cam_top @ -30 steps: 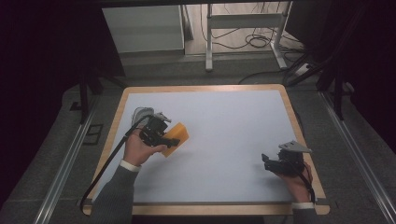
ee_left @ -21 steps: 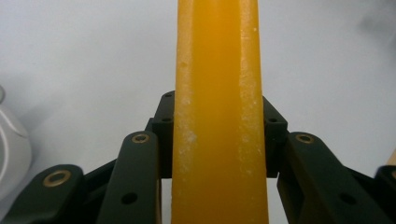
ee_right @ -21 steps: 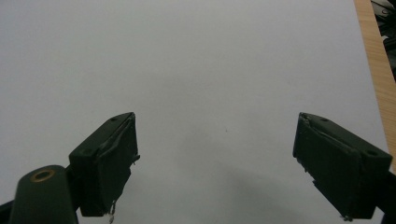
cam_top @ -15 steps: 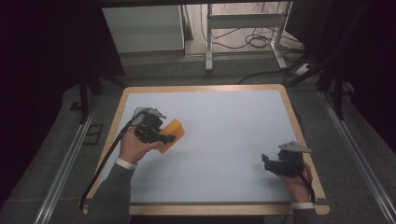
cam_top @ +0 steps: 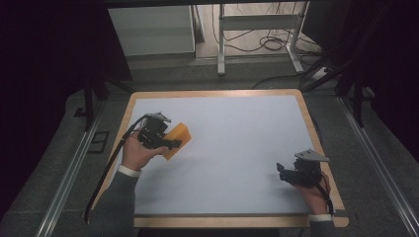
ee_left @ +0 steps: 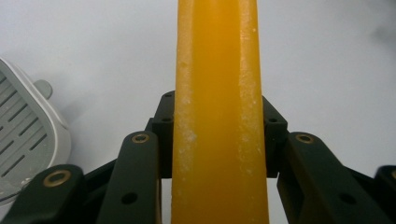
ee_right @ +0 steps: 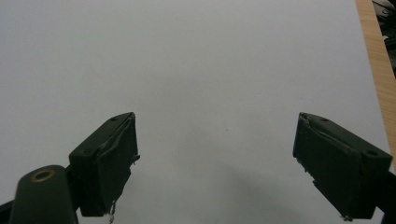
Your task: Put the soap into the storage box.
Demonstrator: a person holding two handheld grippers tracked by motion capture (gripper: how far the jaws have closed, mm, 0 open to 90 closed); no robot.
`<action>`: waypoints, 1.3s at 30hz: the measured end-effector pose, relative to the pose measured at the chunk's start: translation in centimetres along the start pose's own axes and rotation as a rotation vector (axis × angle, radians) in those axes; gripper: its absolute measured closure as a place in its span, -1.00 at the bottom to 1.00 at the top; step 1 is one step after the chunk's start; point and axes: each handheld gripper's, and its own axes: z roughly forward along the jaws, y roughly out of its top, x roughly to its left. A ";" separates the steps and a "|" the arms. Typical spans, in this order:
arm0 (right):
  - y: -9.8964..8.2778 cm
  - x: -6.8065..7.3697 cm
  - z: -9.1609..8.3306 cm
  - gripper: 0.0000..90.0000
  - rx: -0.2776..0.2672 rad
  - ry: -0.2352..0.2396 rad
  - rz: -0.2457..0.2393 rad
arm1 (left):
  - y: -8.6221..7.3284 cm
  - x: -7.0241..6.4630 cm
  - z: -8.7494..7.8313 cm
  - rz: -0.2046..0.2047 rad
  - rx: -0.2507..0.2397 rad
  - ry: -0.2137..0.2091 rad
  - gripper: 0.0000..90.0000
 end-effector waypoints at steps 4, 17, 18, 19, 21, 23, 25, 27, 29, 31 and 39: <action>0.0 -0.1 -0.1 -0.70 -0.001 -0.001 0.002 | 0.0 0.4 -0.2 -0.009 -0.008 0.008 0.35; 0.0 -0.2 -0.2 -0.70 -0.003 -0.003 0.004 | 0.2 2.1 -0.7 -0.046 -0.020 0.039 0.35; 0.0 -0.2 -0.2 -0.70 -0.003 -0.003 0.004 | 0.2 2.2 -0.7 -0.047 -0.017 0.039 0.35; 0.0 -0.2 -0.2 -0.70 -0.003 -0.003 0.004 | 0.3 2.4 -0.6 -0.050 -0.018 0.042 0.35; 0.0 -0.2 -0.2 -0.69 -0.002 -0.003 0.004 | 0.3 2.6 -0.6 -0.061 -0.019 0.045 0.35; 0.0 -0.3 -0.2 -0.70 -0.003 -0.004 0.007 | 0.4 3.0 -0.6 -0.071 -0.022 0.047 0.35; 0.0 -0.4 -0.2 -0.70 -0.004 -0.007 0.009 | 0.5 3.3 -0.6 -0.078 -0.026 0.051 0.35; 0.0 -0.4 -0.2 -0.70 -0.004 -0.006 0.010 | 0.5 3.6 -0.6 -0.087 -0.025 0.056 0.35; 0.0 -0.4 -0.2 -0.70 -0.004 -0.006 0.010 | 0.5 3.8 -0.7 -0.094 -0.025 0.060 0.35; 0.0 -0.4 -0.2 -0.70 -0.002 -0.006 0.009 | 0.6 3.9 -0.7 -0.098 -0.025 0.068 0.35; 0.0 -0.5 -0.2 -0.70 -0.004 -0.007 0.011 | 0.9 4.5 -0.8 -0.120 -0.041 0.079 0.35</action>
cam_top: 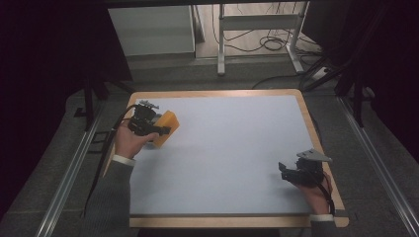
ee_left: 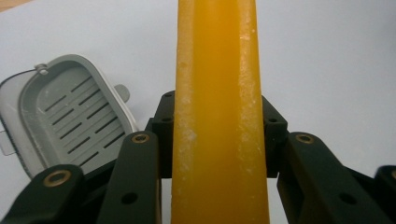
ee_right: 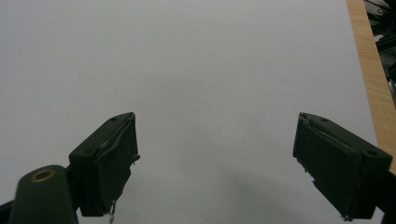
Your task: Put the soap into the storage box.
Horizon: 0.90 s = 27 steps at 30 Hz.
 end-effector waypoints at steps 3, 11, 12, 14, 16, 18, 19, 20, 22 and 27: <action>0.0 0.0 0.0 -0.70 0.001 0.001 -0.001 | 0.1 0.4 0.0 -0.011 0.004 0.007 0.35; -0.1 0.0 0.1 -0.70 0.004 -0.001 -0.001 | 0.3 1.1 0.3 -0.027 0.014 0.011 0.35; -0.1 0.0 0.1 -0.69 0.004 -0.001 -0.001 | 0.4 1.2 0.3 -0.031 0.013 0.011 0.35; -0.1 0.0 0.1 -0.70 0.003 -0.001 -0.001 | 0.4 1.4 0.4 -0.037 0.010 0.010 0.35; -0.1 0.0 0.1 -0.70 0.002 0.004 0.000 | 0.5 1.5 0.4 -0.041 0.010 0.010 0.36; 0.0 0.0 0.0 -0.70 -0.004 0.008 -0.002 | 0.5 1.6 0.5 -0.043 0.006 0.012 0.35; 0.0 0.1 0.0 -0.70 -0.003 0.007 -0.002 | 0.5 1.7 0.5 -0.044 -0.002 0.014 0.36; 0.0 0.1 0.0 -0.70 -0.004 0.008 -0.003 | 0.5 1.7 0.5 -0.044 -0.009 0.019 0.36; 0.0 0.1 0.0 -0.70 -0.007 0.008 -0.004 | 0.6 1.9 0.5 -0.051 -0.012 0.011 0.36; 0.0 0.0 0.0 -0.70 -0.005 0.005 -0.003 | 0.7 2.6 0.6 -0.064 0.003 0.016 0.35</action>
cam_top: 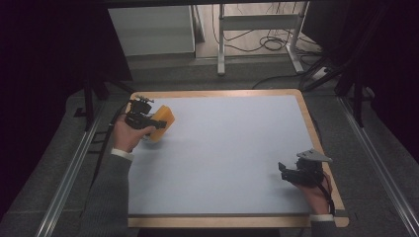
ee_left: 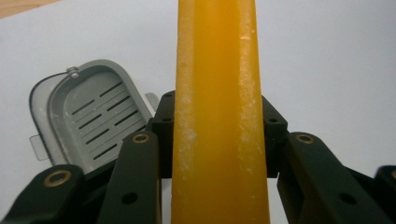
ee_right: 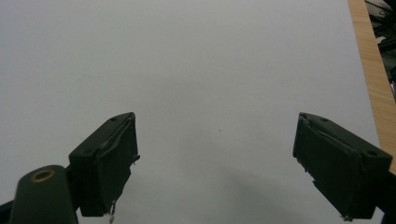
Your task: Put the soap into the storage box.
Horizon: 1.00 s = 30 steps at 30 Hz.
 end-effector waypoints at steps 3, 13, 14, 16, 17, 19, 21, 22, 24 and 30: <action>-0.1 0.0 0.1 -0.70 0.001 -0.001 -0.002 | 0.0 0.4 0.0 -0.007 0.004 0.006 0.35; -0.1 0.0 0.1 -0.70 0.001 -0.003 -0.003 | 0.3 1.7 0.3 -0.056 0.011 0.030 0.35; -0.1 0.0 0.1 -0.70 0.001 -0.004 -0.002 | 0.3 1.9 0.4 -0.065 0.012 0.033 0.35; -0.1 0.0 0.1 -0.70 0.002 -0.004 -0.002 | 0.3 2.3 0.5 -0.077 0.010 0.041 0.36; -0.1 0.0 0.1 -0.70 0.002 -0.005 -0.001 | 0.4 2.5 0.5 -0.083 0.009 0.046 0.35; -0.1 -0.1 0.1 -0.70 0.003 -0.006 -0.001 | 0.4 2.9 0.7 -0.093 0.009 0.046 0.36; -0.1 -0.1 0.1 -0.70 0.004 -0.007 -0.001 | 0.4 3.2 0.8 -0.102 0.010 0.049 0.35; -0.1 -0.1 0.1 -0.70 0.004 -0.007 -0.001 | 0.4 3.2 0.9 -0.109 0.009 0.053 0.36; -0.1 -0.1 0.1 -0.70 0.004 -0.008 -0.002 | 0.4 3.6 1.2 -0.116 0.016 0.061 0.35; -0.2 -0.1 0.2 -0.70 0.006 -0.008 -0.002 | 0.1 4.5 1.9 -0.148 0.012 0.078 0.35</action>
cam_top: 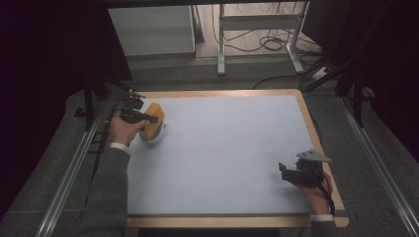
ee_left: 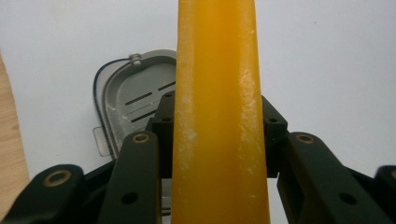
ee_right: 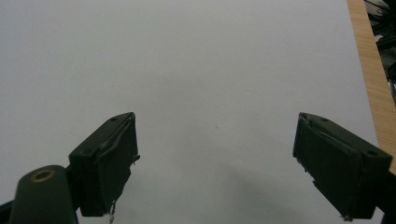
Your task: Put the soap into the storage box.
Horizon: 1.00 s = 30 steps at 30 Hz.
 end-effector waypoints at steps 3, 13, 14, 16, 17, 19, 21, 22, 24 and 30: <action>0.0 0.0 0.0 -0.70 0.002 -0.002 0.001 | -0.1 0.4 0.4 -0.013 0.001 0.009 0.35; -0.1 -0.1 0.0 -0.70 0.003 -0.003 0.001 | -0.3 1.5 1.3 -0.076 -0.001 0.029 0.35; -0.1 -0.1 0.0 -0.70 0.003 -0.003 0.004 | -0.4 1.6 1.4 -0.084 -0.008 0.029 0.35; -0.1 -0.1 0.0 -0.70 0.003 -0.003 0.003 | -0.6 1.9 1.5 -0.099 -0.020 0.035 0.35; -0.1 -0.1 0.0 -0.70 0.003 -0.004 0.005 | -0.7 1.9 1.6 -0.103 -0.023 0.038 0.35; -0.1 -0.1 0.0 -0.70 0.004 -0.004 0.004 | -0.9 2.1 1.7 -0.113 -0.028 0.040 0.35; -0.1 -0.1 0.0 -0.70 0.004 -0.004 0.002 | -1.1 2.2 1.9 -0.120 -0.029 0.038 0.35; -0.1 0.0 0.0 -0.70 0.005 -0.003 0.003 | -1.1 2.2 2.0 -0.123 -0.032 0.036 0.35; -0.1 0.0 0.1 -0.70 0.005 -0.003 0.000 | -1.2 2.3 2.0 -0.132 -0.040 0.036 0.35; -0.1 0.0 0.1 -0.70 0.008 -0.004 -0.001 | -1.1 2.5 2.4 -0.153 -0.040 0.038 0.35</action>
